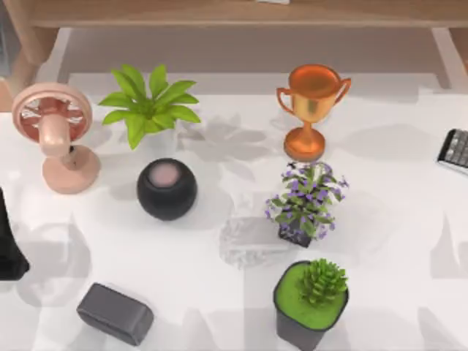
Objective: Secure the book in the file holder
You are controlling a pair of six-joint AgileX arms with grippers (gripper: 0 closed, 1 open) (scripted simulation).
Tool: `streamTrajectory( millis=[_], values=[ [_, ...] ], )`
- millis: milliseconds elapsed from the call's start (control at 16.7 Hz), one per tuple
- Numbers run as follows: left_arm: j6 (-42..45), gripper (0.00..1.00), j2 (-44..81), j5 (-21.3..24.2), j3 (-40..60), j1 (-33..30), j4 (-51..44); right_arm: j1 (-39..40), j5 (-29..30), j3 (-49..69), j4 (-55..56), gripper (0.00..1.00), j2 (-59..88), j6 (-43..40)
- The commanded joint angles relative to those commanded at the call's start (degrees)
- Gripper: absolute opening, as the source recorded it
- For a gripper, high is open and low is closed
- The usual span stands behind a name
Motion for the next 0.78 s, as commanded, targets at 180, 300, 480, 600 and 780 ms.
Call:
streamTrajectory(
  millis=[180,300,480,600,780],
  values=[
    [-0.02,1.0,0.53,-0.15,0.57,-0.22,-0.01,0.0,0.0,0.0,0.0,1.0,0.0,0.0],
    [-0.09,1.0,3.39,-0.96,3.55,-1.31,-0.08,0.0,0.0,0.0,0.0,1.0,0.0,0.0],
    [-0.18,1.0,12.16,-3.39,12.57,-4.12,-0.51,0.0,0.0,0.0,0.0,1.0,0.0,0.0],
    [-0.18,1.0,20.57,-5.68,21.34,-6.56,-1.02,0.0,0.0,0.0,0.0,1.0,0.0,0.0],
    [-0.1,1.0,35.9,-9.79,37.48,-10.82,-2.04,0.0,0.0,0.0,0.0,1.0,0.0,0.0]
  ],
)
